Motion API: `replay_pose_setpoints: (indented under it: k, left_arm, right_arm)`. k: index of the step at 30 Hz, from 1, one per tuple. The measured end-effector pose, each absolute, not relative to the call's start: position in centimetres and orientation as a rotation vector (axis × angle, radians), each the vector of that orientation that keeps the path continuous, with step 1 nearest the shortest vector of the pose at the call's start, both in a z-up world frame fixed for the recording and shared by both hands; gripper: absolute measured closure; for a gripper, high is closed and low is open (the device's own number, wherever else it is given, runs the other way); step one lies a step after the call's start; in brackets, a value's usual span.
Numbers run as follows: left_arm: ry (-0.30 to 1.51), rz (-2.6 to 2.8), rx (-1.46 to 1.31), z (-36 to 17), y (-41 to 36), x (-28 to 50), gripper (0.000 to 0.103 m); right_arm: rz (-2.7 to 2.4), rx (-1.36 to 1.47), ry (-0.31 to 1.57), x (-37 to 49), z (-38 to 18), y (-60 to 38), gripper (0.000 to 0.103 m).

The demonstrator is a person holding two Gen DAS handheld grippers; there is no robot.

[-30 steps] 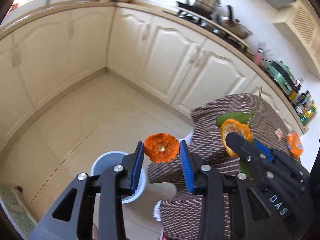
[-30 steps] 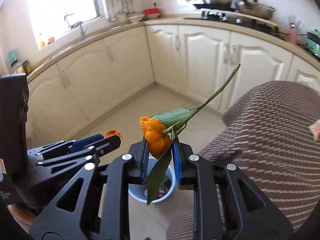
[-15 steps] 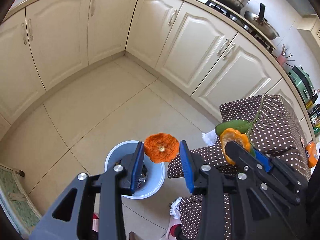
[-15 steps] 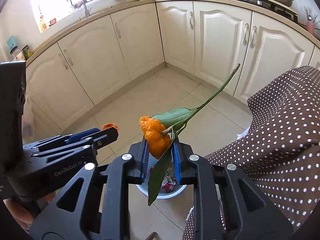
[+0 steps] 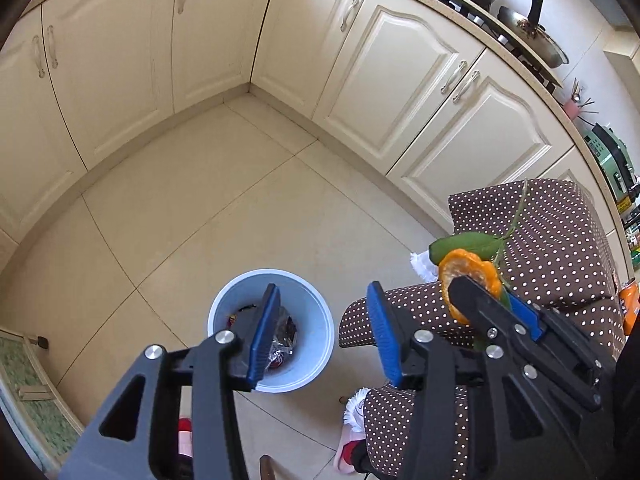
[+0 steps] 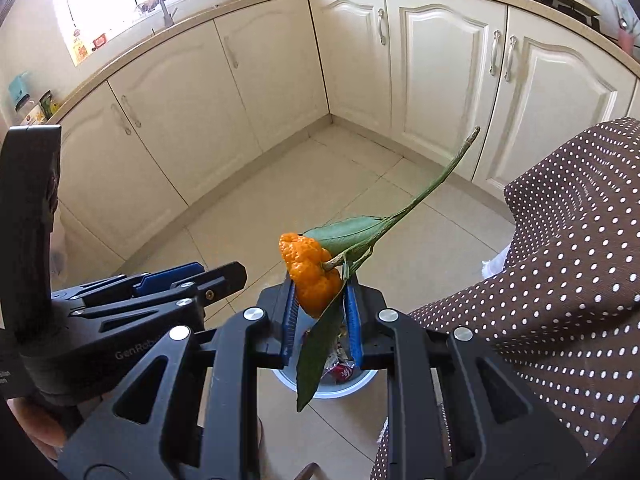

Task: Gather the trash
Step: 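Carry the peel and tangerine over the blue bin and lower them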

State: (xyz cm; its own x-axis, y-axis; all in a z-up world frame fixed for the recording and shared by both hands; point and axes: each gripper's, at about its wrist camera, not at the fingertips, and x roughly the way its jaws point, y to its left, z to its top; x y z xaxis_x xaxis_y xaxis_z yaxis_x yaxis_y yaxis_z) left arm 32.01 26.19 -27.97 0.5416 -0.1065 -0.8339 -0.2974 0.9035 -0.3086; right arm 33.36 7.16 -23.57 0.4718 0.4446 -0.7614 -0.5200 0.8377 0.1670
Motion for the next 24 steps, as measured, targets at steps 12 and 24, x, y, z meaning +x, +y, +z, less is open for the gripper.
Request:
replay_pose_setpoints:
  k: [12,24]
  left_arm:
    - [0.988,0.164,-0.433,-27.2,26.9,30.8,0.058]
    - [0.99,0.196,-0.45,-27.5,28.3,29.8,0.058]
  right_arm:
    - [0.606,-0.108,0.912,33.3,-23.8,8.6,0.081]
    - [0.62,-0.112,0.914,33.7,-24.0,10.3,0.079]
